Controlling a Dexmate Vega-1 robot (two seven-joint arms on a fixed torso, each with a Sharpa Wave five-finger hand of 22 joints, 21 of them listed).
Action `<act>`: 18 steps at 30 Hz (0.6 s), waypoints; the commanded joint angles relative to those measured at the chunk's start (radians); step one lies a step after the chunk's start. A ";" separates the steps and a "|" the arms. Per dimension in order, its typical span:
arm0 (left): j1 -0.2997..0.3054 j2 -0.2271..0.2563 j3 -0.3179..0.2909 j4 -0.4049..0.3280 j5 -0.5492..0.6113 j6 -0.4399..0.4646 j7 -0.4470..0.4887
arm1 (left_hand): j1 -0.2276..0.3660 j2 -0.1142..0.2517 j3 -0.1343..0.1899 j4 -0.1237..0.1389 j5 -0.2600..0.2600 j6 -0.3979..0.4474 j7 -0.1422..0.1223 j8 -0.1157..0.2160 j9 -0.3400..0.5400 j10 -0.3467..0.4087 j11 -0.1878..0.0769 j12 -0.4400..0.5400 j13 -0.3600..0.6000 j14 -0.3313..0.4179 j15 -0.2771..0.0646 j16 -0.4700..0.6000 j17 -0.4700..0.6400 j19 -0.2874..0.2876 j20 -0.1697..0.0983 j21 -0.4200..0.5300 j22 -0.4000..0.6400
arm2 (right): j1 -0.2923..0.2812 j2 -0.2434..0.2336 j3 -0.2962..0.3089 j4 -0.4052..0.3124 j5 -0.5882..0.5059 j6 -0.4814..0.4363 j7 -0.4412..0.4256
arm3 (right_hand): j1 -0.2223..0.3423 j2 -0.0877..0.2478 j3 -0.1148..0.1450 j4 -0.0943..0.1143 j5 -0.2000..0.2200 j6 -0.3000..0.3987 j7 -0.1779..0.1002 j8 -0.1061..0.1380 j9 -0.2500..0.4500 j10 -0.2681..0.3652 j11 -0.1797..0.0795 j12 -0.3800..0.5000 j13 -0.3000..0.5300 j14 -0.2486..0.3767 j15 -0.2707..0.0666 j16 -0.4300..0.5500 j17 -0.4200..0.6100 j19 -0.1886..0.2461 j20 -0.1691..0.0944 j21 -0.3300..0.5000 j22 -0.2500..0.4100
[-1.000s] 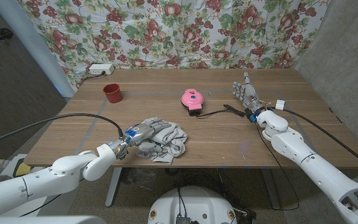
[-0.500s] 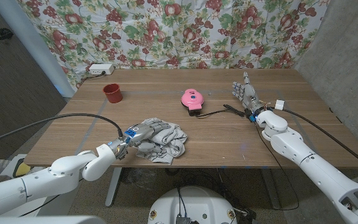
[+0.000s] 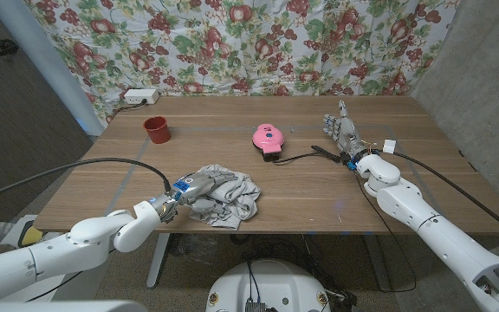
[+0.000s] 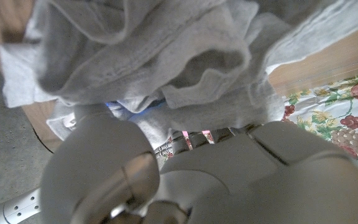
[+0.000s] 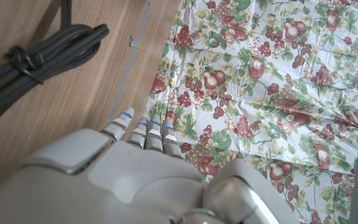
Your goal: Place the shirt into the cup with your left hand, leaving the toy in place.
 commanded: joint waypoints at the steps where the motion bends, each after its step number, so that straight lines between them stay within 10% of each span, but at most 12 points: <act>1: -0.002 0.002 0.006 0.023 0.004 -0.009 0.001 | 0.010 0.002 0.000 0.009 0.004 -0.036 -0.001 -0.013 0.003 0.020 -0.003 0.008 0.004 0.059 -0.056 -0.005 0.003 0.043 0.036 0.000 0.012 | -0.001 0.002 -0.002 -0.005 -0.006 -0.001 -0.012 | -0.005 -0.004 0.003 0.000 0.000 0.008 -0.003 0.006 0.005 0.007 -0.001 0.003 0.003 0.001 0.002 0.006 0.004 -0.004 0.007 0.003 0.003; 18: -0.010 -0.016 0.018 0.027 0.029 0.013 -0.023 | 0.198 0.082 0.086 -0.015 -0.053 0.315 0.001 0.141 0.041 0.138 -0.004 0.053 0.052 0.128 -0.139 -0.015 0.045 0.090 -0.010 0.016 0.025 | 0.045 0.007 -0.012 0.035 -0.007 -0.015 0.020 | -0.005 -0.004 0.004 0.000 -0.001 0.008 -0.002 0.006 0.005 0.007 -0.002 0.002 0.003 0.000 0.002 0.006 0.004 -0.005 0.007 0.003 0.003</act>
